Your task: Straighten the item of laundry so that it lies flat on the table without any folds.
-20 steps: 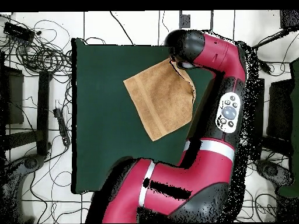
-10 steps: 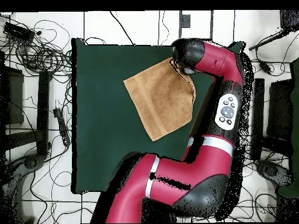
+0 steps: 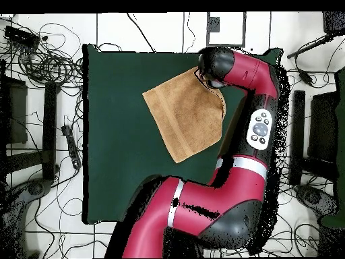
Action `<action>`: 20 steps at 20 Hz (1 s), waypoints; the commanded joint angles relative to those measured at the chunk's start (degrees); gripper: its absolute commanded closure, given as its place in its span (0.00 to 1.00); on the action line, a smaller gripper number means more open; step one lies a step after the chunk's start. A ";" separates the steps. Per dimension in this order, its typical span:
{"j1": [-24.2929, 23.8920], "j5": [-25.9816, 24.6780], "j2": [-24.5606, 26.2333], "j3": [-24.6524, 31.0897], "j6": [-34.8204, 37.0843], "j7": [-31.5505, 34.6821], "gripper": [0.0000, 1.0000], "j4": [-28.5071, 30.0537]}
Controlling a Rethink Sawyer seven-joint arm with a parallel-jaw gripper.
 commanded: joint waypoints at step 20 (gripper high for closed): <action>2.12 0.41 -7.72 6.38 10.95 2.84 0.00 6.90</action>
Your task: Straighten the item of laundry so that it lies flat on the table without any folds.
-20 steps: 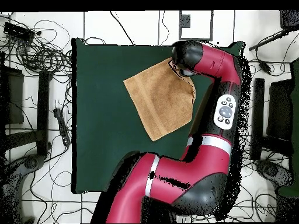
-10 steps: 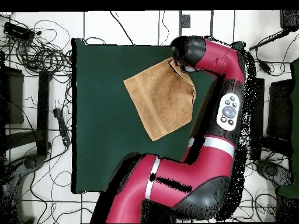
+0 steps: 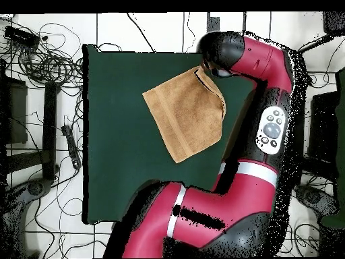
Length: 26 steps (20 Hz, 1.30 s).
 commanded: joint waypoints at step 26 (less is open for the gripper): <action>0.50 -1.76 -9.02 8.61 -0.47 0.26 0.00 24.09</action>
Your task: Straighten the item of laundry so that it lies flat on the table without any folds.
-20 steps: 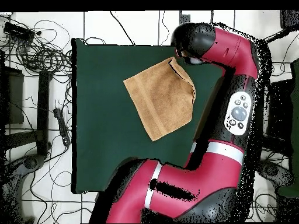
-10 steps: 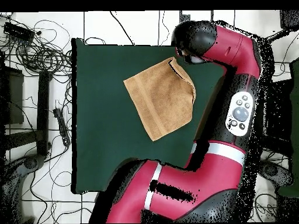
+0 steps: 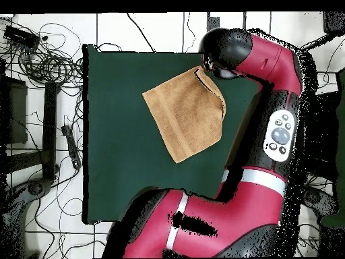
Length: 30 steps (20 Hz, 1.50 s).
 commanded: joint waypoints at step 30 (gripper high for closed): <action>0.03 -5.84 -0.16 10.38 -7.93 1.69 0.00 16.85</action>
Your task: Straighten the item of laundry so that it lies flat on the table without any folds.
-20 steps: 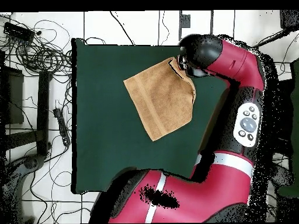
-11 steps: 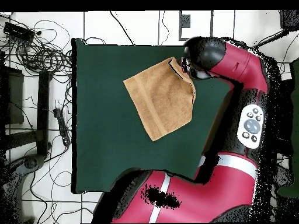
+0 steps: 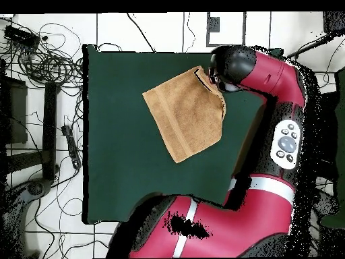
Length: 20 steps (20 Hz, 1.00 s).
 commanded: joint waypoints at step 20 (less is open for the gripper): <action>-0.12 -3.52 7.47 11.50 -9.68 1.33 0.00 7.88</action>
